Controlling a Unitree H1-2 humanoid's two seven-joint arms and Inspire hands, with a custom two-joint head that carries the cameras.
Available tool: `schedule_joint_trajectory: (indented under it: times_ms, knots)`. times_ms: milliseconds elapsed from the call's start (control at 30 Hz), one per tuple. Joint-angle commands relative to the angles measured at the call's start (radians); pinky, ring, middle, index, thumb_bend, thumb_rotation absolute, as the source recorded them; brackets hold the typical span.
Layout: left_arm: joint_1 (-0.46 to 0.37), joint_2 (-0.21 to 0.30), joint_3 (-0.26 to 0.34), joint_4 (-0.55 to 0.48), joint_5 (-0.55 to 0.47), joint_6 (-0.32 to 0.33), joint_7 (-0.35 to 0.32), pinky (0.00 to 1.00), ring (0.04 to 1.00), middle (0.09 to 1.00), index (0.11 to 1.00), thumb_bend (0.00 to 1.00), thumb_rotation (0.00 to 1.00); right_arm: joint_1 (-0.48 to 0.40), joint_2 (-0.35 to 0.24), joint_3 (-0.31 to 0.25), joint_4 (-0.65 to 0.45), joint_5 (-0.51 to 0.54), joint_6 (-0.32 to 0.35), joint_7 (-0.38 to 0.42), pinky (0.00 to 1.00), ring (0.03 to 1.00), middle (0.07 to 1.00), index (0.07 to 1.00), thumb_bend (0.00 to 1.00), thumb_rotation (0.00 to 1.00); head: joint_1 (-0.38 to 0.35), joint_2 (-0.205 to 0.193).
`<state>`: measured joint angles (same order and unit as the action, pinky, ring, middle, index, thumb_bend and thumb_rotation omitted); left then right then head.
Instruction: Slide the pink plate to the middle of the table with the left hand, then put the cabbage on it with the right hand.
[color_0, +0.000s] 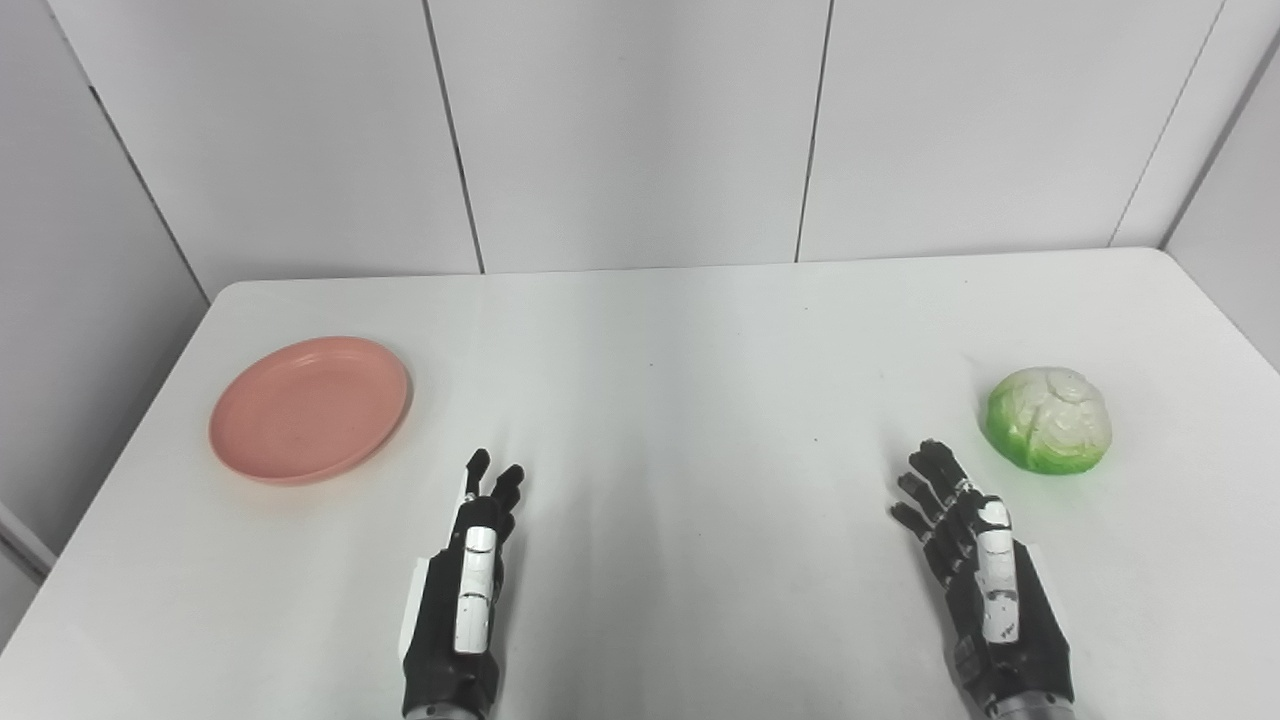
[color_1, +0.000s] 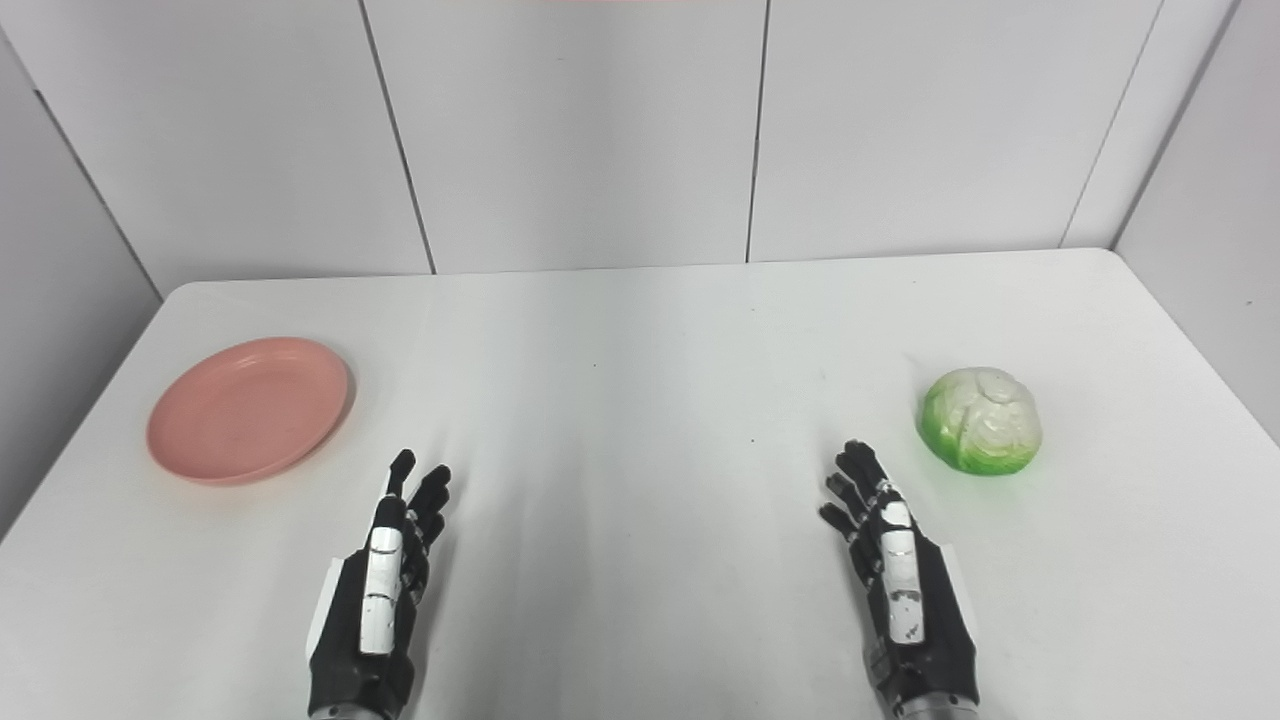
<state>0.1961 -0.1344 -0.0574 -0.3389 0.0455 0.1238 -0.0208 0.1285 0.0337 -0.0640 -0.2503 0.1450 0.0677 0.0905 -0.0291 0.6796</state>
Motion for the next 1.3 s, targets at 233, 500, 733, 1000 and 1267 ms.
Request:
schedule_joint_trajectory:
  times_ms: [233,500,733,1000,1267]
  knots:
    - [0.055,0.027,0.001,-0.023,0.006,-0.031,0.003,1.00,0.969,0.931,0.999,0.80,1.00,0.049,-0.027,0.006,-0.023,-0.001,-0.015,0.014,0.88,0.904,0.913,0.896,0.85,1.00,-0.008,0.003]
    - [0.054,0.037,0.009,-0.030,-0.007,-0.020,-0.006,1.00,0.968,0.930,0.999,0.80,1.00,0.050,-0.017,0.016,-0.029,-0.019,-0.013,0.010,0.88,0.900,0.908,0.901,0.85,1.00,-0.025,0.006]
    - [0.056,0.043,0.015,-0.030,-0.010,-0.010,-0.014,1.00,0.969,0.933,1.000,0.81,1.00,0.051,-0.012,0.024,-0.033,-0.022,-0.011,0.009,0.87,0.895,0.901,0.900,0.87,1.00,-0.035,0.004]
    - [0.057,0.032,0.009,-0.019,0.003,-0.023,-0.007,1.00,0.971,0.935,1.000,0.80,1.00,0.055,-0.018,0.018,-0.020,-0.016,-0.023,0.012,0.88,0.895,0.901,0.901,0.86,1.00,0.017,-0.030]
    - [0.058,0.015,-0.018,0.054,0.031,-0.089,0.010,1.00,0.955,0.932,1.000,0.78,1.00,0.050,-0.047,-0.007,0.061,0.011,-0.094,0.048,0.89,0.912,0.918,0.912,0.84,1.00,0.095,-0.108]
